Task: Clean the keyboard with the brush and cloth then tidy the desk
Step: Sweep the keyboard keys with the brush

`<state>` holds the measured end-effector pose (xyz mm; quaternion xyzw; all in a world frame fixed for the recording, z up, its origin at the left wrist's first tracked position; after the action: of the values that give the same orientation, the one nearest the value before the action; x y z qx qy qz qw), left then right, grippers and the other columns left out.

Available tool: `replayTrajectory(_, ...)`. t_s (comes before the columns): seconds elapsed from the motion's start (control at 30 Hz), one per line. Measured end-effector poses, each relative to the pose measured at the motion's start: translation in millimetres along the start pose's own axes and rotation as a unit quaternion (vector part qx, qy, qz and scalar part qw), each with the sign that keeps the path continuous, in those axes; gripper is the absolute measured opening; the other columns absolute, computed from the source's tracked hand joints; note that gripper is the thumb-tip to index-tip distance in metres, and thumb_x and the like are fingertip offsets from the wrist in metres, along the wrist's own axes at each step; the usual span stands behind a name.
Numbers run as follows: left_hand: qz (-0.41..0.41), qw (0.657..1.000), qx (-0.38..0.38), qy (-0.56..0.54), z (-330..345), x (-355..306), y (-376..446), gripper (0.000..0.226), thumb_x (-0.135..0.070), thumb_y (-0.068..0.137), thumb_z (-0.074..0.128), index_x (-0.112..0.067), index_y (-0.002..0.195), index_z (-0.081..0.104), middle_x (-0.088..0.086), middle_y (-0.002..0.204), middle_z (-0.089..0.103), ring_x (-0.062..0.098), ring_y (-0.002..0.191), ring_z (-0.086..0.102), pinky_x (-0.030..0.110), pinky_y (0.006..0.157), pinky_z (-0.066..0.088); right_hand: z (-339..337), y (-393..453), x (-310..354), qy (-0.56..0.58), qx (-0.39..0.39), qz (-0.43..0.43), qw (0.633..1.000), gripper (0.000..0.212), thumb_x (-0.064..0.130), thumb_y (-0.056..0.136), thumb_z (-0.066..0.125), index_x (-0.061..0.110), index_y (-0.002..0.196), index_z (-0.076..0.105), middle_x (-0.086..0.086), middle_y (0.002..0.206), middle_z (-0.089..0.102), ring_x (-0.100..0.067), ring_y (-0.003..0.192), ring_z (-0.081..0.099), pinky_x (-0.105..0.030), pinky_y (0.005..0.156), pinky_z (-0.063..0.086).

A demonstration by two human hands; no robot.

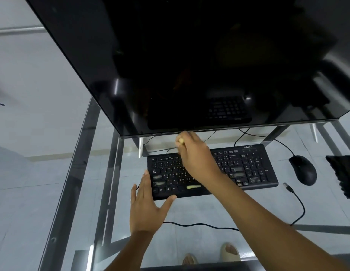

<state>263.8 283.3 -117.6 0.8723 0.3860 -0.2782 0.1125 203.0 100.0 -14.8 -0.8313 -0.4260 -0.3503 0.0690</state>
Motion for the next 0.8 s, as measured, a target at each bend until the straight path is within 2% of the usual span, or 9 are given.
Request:
replayTrajectory(0.1, -0.007, 1.0, 0.007, -0.001, -0.6, 0.6, 0.4, 0.103, -0.083, 0.074, 0.043, -0.036, 0.151, -0.007, -0.007, 0.159, 0.021, -0.009, 0.134, -0.013, 0.049, 0.118, 0.022, 4.9, 1.3, 0.8, 0.063, 0.032, 0.01, 0.997, 0.001, 0.011, 0.093, 0.057, 0.011, 0.092, 0.056, 0.0, 0.089, 0.065, -0.009, 0.074, 0.065, -0.022, 0.063, 0.052)
replayTrajectory(0.2, -0.001, 1.0, 0.0, 0.002, -1.0, 0.2, 0.0, 0.102, -0.082, 0.075, 0.043, -0.034, 0.152, -0.004, -0.006, 0.159, 0.023, -0.013, 0.133, -0.018, 0.05, 0.118, 0.023, 8.3, 4.7, 0.0, 0.019, 0.018, 0.017, 1.0, 0.005, 0.012, 0.094, 0.056, 0.009, 0.091, 0.057, -0.004, 0.093, 0.062, -0.015, 0.075, 0.061, -0.031, 0.066, 0.052)
replayTrajectory(0.33, 0.011, 1.0, -0.023, -0.005, -2.4, -4.0, 0.6, 0.101, -0.078, 0.076, 0.046, -0.024, 0.152, 0.008, -0.001, 0.155, 0.031, -0.021, 0.128, -0.023, 0.052, 0.116, 0.025, 6.4, 12.1, 8.7, 0.094, 0.004, 0.037, 0.995, 0.005, 0.009, 0.094, 0.055, 0.005, 0.095, 0.058, 0.005, 0.075, 0.064, 0.006, 0.065, 0.061, -0.009, 0.059, 0.045)
replayTrajectory(0.4, 0.006, 1.0, -0.02, -0.003, -2.7, -3.1, -0.4, 0.102, -0.078, 0.076, 0.047, -0.025, 0.153, 0.008, -0.002, 0.156, 0.03, -0.019, 0.129, -0.021, 0.052, 0.116, 0.025, 15.2, 12.2, 13.0, 0.074, 0.056, 0.025, 0.995, 0.007, 0.01, 0.095, 0.055, 0.005, 0.094, 0.058, 0.0, 0.079, 0.067, -0.002, 0.07, 0.064, -0.02, 0.063, 0.051)
replayTrajectory(0.47, 0.015, 1.0, -0.018, -0.002, -2.4, -3.2, -0.3, 0.101, -0.077, 0.077, 0.048, -0.022, 0.153, 0.009, -0.001, 0.156, 0.031, -0.02, 0.129, -0.021, 0.05, 0.117, 0.023, 17.2, 15.6, 12.4, 0.028, 0.021, 0.02, 0.999, 0.005, 0.01, 0.095, 0.053, 0.007, 0.095, 0.057, -0.007, 0.094, 0.062, -0.016, 0.077, 0.063, -0.029, 0.064, 0.05)
replayTrajectory(0.57, 0.018, 1.0, -0.02, 0.0, -2.8, -5.4, 1.5, 0.101, -0.077, 0.077, 0.048, -0.022, 0.153, 0.009, 0.0, 0.155, 0.031, -0.016, 0.133, -0.011, 0.046, 0.118, 0.018, 12.1, 19.0, 11.0, 0.058, -0.022, 0.022, 0.998, 0.003, 0.01, 0.093, 0.055, 0.011, 0.094, 0.057, -0.002, 0.089, 0.065, -0.011, 0.077, 0.065, -0.024, 0.068, 0.053)
replayTrajectory(0.63, 0.02, 1.0, -0.022, 0.002, -3.3, -4.6, 0.9, 0.101, -0.075, 0.078, 0.049, -0.021, 0.153, 0.01, 0.0, 0.156, 0.031, -0.018, 0.13, -0.014, 0.046, 0.117, 0.019, 14.8, 17.1, 11.3, 0.053, 0.041, 0.011, 0.998, 0.003, 0.013, 0.093, 0.055, 0.012, 0.091, 0.056, 0.001, 0.079, 0.067, -0.012, 0.075, 0.066, -0.03, 0.072, 0.056)
replayTrajectory(0.7, 0.024, 1.0, -0.014, 0.002, -3.8, -3.3, 0.1, 0.101, -0.074, 0.079, 0.051, -0.021, 0.153, 0.008, -0.001, 0.156, 0.029, -0.018, 0.133, -0.016, 0.045, 0.119, 0.017, 12.4, 17.0, 7.0, -0.009, 0.048, 0.008, 0.999, 0.005, 0.016, 0.095, 0.053, 0.012, 0.093, 0.055, -0.004, 0.089, 0.064, -0.018, 0.077, 0.063, -0.038, 0.07, 0.055)
replayTrajectory(0.8, 0.024, 1.0, -0.007, 0.001, -4.0, -4.0, 0.8, 0.1, -0.076, 0.079, 0.048, -0.023, 0.153, 0.006, -0.003, 0.157, 0.027, 0.0, 0.142, 0.003, 0.042, 0.121, 0.013, -1.9, 19.9, -1.2, 0.039, -0.023, 0.042, 0.998, 0.004, 0.012, 0.094, 0.053, 0.01, 0.095, 0.058, -0.001, 0.087, 0.062, -0.001, 0.069, 0.061, -0.017, 0.06, 0.049)
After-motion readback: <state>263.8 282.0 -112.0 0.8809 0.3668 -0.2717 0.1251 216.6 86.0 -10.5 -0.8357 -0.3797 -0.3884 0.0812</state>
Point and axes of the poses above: each hand's wrist, its own y-axis towards the middle knuckle, its own z-axis out of the palm, x = y × z, the point moved 2 cm from there along y, towards the middle knuckle
